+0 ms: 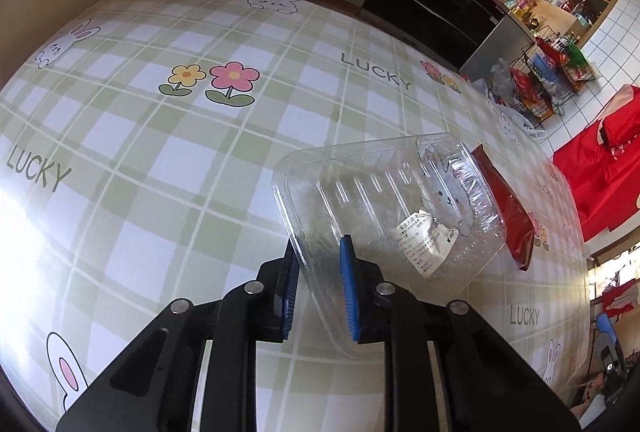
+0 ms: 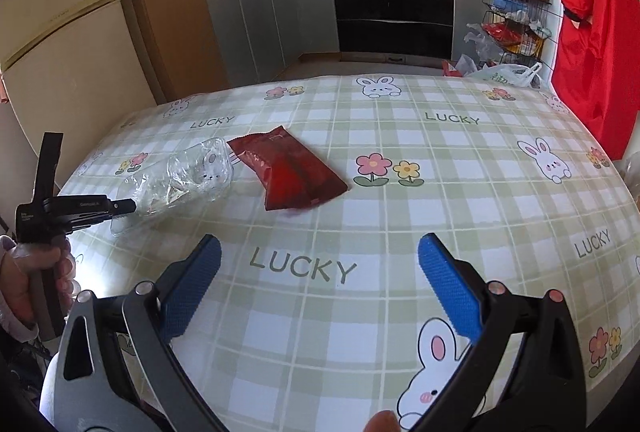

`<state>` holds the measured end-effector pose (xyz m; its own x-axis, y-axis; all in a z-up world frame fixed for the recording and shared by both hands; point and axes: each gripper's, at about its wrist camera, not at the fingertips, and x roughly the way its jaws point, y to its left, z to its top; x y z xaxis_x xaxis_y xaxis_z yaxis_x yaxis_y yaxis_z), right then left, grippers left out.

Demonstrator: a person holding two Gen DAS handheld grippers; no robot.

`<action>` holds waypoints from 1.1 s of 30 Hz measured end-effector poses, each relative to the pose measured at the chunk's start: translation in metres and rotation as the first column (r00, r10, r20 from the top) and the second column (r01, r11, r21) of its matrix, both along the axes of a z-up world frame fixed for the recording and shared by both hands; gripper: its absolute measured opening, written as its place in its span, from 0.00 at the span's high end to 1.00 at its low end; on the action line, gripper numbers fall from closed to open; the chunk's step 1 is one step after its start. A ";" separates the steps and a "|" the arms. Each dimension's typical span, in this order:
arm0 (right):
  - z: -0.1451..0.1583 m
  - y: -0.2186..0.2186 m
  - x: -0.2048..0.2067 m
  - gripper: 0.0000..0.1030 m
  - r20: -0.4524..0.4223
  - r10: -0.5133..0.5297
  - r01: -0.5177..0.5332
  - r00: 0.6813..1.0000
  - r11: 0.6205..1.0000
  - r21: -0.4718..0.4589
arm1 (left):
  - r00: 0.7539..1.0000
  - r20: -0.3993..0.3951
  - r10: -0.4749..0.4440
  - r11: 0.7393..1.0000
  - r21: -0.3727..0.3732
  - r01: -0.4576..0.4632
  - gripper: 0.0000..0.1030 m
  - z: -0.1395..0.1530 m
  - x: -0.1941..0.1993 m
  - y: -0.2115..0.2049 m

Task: Collect trash
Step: 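Lift the clear tray with the left tool while the right grasps the red snack packet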

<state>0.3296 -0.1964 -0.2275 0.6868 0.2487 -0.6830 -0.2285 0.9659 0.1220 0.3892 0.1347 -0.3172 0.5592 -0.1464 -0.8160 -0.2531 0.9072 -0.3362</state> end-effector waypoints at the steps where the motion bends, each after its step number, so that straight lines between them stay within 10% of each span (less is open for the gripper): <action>1: -0.001 0.005 0.005 0.05 0.003 0.022 -0.022 1.000 1.000 -0.007 | 1.000 0.002 -0.002 1.000 0.001 0.002 0.82 0.000 0.000 0.000; 8: -0.011 0.044 0.048 0.06 0.014 0.185 -0.182 0.983 0.976 -0.117 | 0.997 0.067 0.023 1.000 -0.002 -0.023 0.89 0.011 -0.011 0.012; 29: -0.072 0.098 0.166 0.06 -0.238 0.183 -0.241 0.954 0.938 -0.247 | 0.946 0.162 0.282 0.948 -0.196 -0.249 0.93 0.042 -0.138 0.097; 33: -0.070 0.087 0.160 0.31 -0.279 0.186 -0.235 0.942 0.960 -0.154 | 0.930 0.173 0.324 0.929 -0.244 -0.278 0.93 0.049 -0.147 0.096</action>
